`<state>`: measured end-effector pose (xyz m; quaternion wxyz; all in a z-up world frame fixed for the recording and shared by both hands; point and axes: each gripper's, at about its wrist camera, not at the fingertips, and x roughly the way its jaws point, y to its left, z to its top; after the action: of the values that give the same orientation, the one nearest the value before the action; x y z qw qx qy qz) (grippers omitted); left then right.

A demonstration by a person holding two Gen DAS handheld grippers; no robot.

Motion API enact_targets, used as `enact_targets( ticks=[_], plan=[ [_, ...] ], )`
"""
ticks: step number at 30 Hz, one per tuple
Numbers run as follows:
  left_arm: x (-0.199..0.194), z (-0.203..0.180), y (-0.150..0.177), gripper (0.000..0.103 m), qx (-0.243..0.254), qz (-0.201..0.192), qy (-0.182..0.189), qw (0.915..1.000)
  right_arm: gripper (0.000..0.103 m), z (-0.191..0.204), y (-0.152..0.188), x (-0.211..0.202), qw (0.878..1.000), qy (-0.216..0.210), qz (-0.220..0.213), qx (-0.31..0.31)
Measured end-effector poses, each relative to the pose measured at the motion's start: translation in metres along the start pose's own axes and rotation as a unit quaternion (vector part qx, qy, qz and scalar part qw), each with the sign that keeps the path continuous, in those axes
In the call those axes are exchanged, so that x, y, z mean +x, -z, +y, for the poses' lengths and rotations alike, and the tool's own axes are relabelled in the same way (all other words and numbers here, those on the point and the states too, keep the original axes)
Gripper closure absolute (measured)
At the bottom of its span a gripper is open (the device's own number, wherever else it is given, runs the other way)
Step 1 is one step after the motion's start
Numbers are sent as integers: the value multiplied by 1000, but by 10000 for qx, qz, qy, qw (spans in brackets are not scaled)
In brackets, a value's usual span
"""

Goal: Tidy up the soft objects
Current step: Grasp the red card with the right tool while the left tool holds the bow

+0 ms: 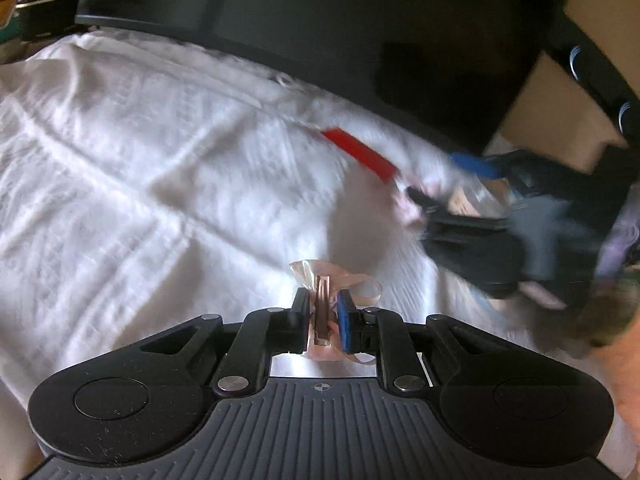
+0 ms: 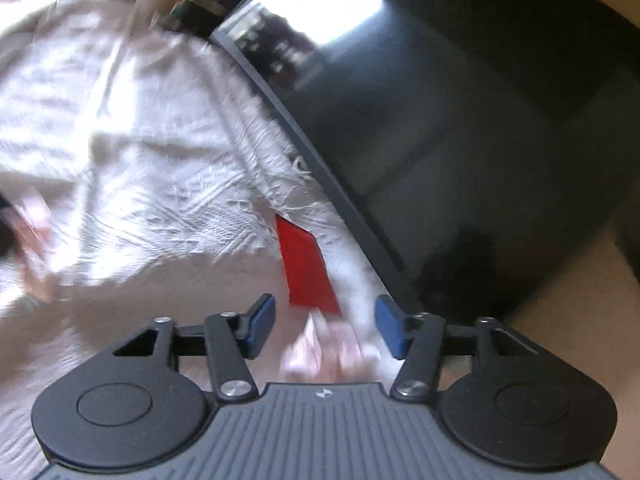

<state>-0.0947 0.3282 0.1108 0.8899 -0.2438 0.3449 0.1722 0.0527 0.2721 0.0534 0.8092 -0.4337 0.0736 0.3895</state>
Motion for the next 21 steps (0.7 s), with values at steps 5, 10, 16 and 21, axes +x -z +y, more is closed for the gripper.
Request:
enact_targets(
  ticks=[5, 10, 16, 21],
  plan=[
    [-8, 28, -17, 86, -100, -73, -7, 9999, 76, 28, -8, 66, 9955, 190, 631, -677],
    [-5, 57, -30, 86, -441, -77, -103, 9989, 92, -3, -27, 70, 9977, 385, 566, 19],
    [7, 53, -40, 86, -363, 14, -106, 9993, 92, -6, -32, 111, 9951, 105, 961, 227],
    [12, 43, -44, 86, -237, 140, -164, 9995, 92, 0, -32, 118, 9951, 196, 964, 30]
  ],
)
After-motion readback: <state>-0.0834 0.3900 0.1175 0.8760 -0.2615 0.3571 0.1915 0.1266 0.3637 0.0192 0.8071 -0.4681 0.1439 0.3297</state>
